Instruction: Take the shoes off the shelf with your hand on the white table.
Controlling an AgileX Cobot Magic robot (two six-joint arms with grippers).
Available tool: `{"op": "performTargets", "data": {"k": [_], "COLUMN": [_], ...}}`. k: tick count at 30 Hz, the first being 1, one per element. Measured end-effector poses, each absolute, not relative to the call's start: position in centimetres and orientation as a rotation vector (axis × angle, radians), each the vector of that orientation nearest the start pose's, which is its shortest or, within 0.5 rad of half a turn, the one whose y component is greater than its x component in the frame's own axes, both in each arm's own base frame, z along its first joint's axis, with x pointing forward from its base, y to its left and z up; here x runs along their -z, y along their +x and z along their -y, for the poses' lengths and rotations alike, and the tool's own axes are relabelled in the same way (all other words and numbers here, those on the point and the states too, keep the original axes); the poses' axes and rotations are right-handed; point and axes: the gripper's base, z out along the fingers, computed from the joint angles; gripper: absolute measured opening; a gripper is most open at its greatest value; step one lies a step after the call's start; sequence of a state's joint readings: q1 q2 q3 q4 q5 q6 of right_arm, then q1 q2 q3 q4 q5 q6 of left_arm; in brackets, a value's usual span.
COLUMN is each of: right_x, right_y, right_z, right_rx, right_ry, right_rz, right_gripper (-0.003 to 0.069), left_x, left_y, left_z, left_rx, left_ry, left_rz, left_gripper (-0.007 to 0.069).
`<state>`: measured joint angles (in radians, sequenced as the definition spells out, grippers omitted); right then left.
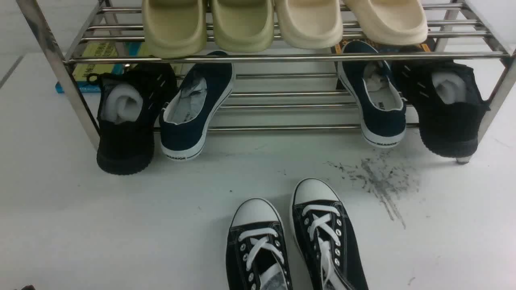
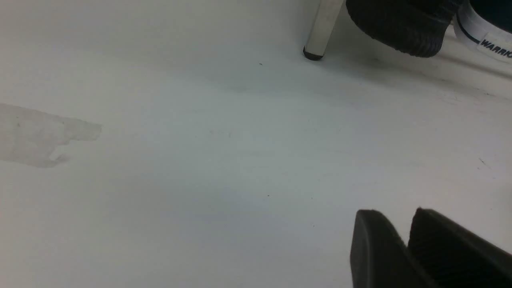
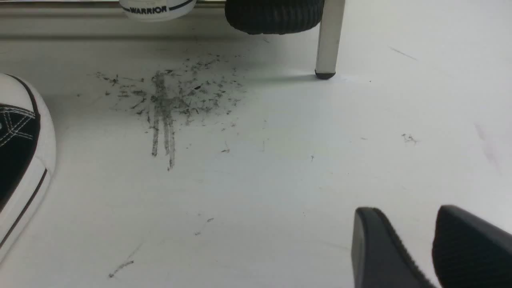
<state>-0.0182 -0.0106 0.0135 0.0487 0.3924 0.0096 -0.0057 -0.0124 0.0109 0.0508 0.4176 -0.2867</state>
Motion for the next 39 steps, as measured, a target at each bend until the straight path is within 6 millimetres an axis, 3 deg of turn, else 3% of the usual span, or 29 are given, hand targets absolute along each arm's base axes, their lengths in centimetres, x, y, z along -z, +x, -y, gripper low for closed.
{"op": "performTargets", "data": {"k": [39], "right_x": [-17.4], "right_y": [5.19], "right_z": [-0.06], "right_rx": [-0.039], "right_ry": [0.053], "right_rz": [-1.878], "right_gripper": [0.0237], "left_x": [-17.29], "left_y": [5.11], "left_z": [-0.16], "left_rx": [0.148], "left_ry": [-0.237], "left_rz": [-1.886], "left_gripper": [0.0199]}}
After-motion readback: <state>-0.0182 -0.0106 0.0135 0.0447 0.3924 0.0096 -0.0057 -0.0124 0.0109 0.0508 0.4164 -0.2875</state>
